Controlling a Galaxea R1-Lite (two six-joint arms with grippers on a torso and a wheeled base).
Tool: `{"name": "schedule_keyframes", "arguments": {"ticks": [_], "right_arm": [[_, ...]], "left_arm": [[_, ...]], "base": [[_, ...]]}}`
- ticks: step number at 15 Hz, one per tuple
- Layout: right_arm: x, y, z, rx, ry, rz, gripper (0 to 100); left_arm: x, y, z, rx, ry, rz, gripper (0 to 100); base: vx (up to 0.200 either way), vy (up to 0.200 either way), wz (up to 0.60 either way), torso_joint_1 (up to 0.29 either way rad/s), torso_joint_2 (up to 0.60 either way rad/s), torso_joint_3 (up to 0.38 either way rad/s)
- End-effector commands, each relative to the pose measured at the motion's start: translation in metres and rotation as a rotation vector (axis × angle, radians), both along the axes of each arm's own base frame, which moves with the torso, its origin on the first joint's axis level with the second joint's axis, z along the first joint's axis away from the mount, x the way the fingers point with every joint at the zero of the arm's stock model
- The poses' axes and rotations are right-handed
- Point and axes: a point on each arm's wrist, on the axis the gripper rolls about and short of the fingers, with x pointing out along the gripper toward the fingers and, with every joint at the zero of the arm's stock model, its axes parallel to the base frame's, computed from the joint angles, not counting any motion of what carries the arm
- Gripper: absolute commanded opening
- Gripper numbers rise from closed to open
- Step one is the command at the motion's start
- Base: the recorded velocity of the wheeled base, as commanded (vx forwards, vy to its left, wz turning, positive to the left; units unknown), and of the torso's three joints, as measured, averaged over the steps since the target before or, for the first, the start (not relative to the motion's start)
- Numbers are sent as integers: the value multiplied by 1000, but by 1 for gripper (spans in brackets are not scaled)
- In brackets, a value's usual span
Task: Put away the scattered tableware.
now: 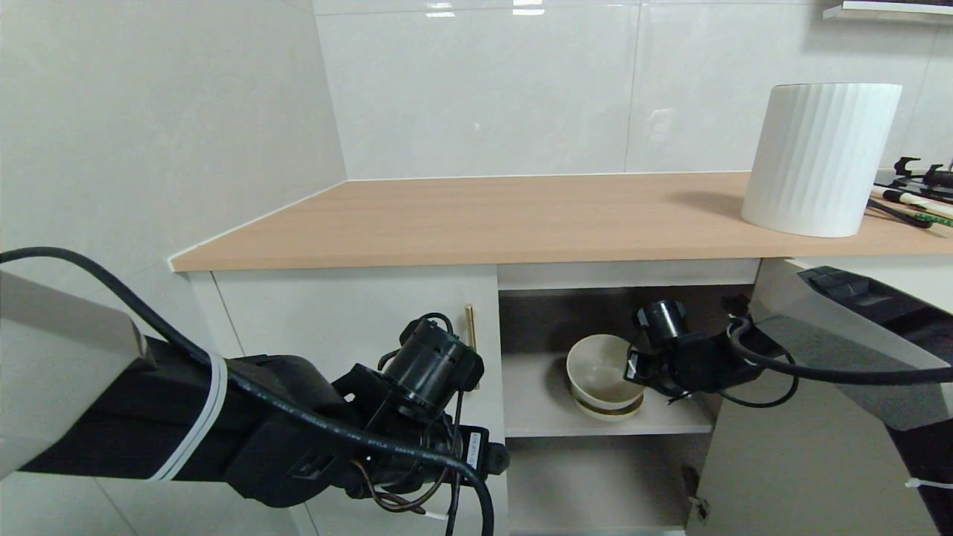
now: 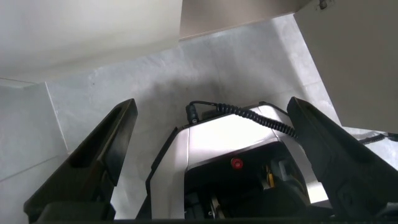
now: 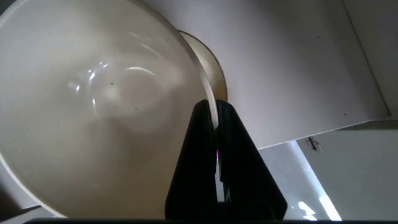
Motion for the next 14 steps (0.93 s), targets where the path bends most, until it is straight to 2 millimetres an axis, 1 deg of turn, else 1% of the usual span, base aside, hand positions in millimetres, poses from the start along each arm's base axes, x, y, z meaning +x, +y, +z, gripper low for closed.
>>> {"name": "schedule_keyframes", "arguments": {"ticks": [1,8,9,12,14], "right_arm": [[1,0,-6,-3,10,-1,0],[3,-3,-8,-6,12,-6,0],[3,-3,-8,-11,18,-5,100],[2,-3,-7,-11,21,-4,100],[1,-3,-3,-8,15,-3,100]], "left_arm": [[0,0,0,0,0,0,100],[0,0,0,0,0,1,100],[0,0,0,0,0,1,100],[0,0,0,-1,-2,1,100],[1,0,1,-4,-3,3,100]], "base": [[0,0,0,0,0,0],[0,0,0,0,0,0],[0,0,0,0,0,0],[0,0,0,0,0,0],[0,0,0,0,0,0]]}}
